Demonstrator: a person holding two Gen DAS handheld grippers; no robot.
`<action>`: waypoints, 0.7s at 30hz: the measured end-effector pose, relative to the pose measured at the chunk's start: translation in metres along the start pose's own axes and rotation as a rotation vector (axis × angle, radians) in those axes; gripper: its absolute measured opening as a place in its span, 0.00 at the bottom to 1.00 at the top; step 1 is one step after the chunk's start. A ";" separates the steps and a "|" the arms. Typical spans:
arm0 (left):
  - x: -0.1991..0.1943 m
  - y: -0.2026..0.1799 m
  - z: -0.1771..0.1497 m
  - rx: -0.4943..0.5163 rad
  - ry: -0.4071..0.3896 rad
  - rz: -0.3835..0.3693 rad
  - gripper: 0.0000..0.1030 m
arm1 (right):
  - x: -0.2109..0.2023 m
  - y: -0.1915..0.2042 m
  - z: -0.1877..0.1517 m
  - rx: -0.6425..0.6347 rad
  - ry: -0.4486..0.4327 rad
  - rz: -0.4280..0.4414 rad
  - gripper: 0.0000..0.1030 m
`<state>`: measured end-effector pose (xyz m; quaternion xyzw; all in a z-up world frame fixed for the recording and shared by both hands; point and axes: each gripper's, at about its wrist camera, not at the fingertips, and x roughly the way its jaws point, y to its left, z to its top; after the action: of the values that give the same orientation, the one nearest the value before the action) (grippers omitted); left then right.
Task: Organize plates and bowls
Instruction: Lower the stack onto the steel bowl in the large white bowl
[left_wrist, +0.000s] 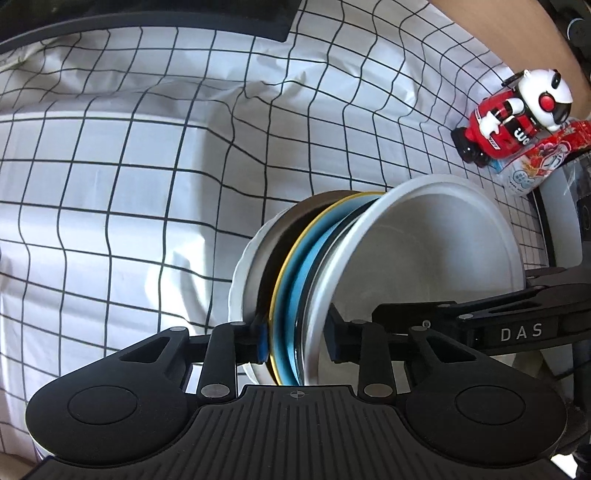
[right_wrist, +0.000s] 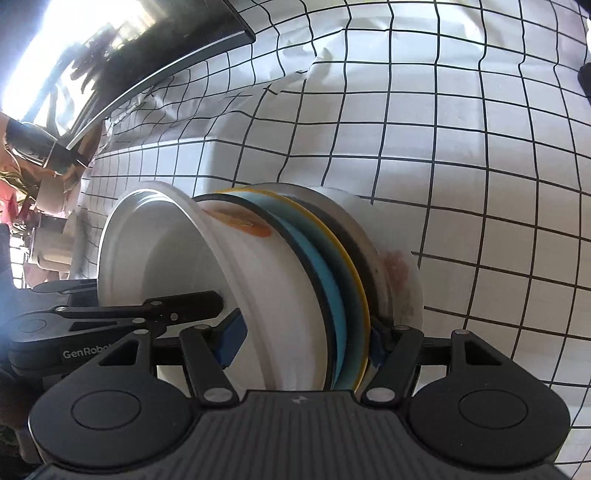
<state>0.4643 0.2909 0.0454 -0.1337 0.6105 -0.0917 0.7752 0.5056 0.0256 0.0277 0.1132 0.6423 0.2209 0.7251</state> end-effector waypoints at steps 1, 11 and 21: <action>-0.001 0.001 0.000 0.003 0.001 -0.005 0.30 | 0.000 0.000 0.000 0.002 0.001 -0.002 0.64; -0.003 0.004 -0.001 0.027 0.002 -0.042 0.26 | 0.004 0.003 0.005 0.012 0.040 -0.020 0.62; 0.002 0.011 0.002 0.017 0.006 -0.085 0.29 | -0.001 0.008 0.008 -0.005 0.090 -0.061 0.57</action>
<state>0.4666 0.3012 0.0403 -0.1529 0.6059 -0.1301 0.7698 0.5117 0.0330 0.0332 0.0816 0.6767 0.2052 0.7023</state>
